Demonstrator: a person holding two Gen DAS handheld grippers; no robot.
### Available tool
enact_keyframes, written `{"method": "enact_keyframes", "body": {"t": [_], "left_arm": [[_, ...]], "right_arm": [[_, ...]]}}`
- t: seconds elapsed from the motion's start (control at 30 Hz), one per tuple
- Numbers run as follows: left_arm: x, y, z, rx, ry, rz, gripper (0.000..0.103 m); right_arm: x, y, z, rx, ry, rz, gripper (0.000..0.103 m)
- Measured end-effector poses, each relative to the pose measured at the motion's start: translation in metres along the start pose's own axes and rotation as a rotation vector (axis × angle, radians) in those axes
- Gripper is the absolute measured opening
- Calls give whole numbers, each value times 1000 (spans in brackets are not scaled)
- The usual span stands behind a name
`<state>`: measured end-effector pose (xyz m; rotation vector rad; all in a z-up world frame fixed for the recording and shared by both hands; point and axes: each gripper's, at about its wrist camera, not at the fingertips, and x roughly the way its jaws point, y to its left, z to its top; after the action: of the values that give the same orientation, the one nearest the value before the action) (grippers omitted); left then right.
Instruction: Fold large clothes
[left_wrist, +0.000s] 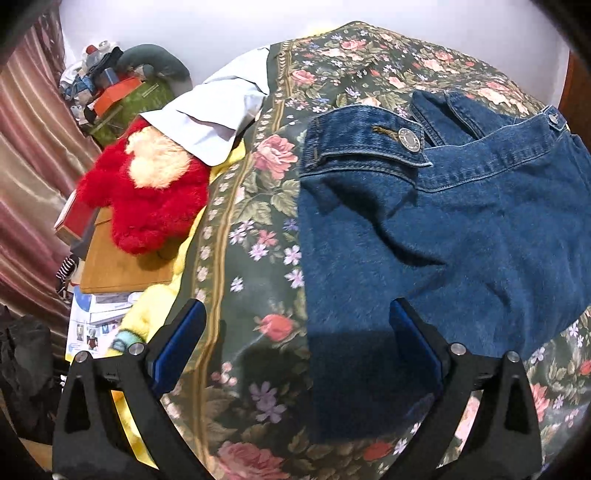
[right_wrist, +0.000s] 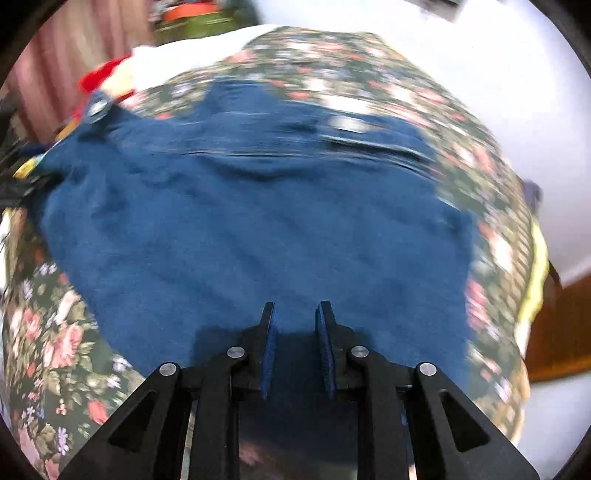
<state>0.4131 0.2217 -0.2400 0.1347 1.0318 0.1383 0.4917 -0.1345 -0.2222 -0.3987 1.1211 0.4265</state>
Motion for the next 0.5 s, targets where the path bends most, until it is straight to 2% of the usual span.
{"method": "enact_keyframes", "body": {"t": [0.07, 0.13, 0.23, 0.33, 0.4, 0.5], "left_arm": [[-3, 7, -1, -12, 7, 14, 100], [-6, 14, -1, -26, 15, 79, 100], [-12, 29, 1, -78, 23, 34, 100], [-17, 31, 14, -88, 16, 27, 100], [-17, 24, 27, -63, -6, 31, 100], [-6, 10, 45, -30, -9, 6, 100]], "right_arm": [[-9, -18, -6, 39, -10, 9, 17], [-14, -31, -12, 69, -13, 3, 17], [-26, -47, -23, 113, -21, 1, 17], [-35, -58, -28, 146, -23, 37, 17], [-37, -63, -20, 167, -22, 48, 17], [-39, -59, 0, 164, -50, 14, 17]]}}
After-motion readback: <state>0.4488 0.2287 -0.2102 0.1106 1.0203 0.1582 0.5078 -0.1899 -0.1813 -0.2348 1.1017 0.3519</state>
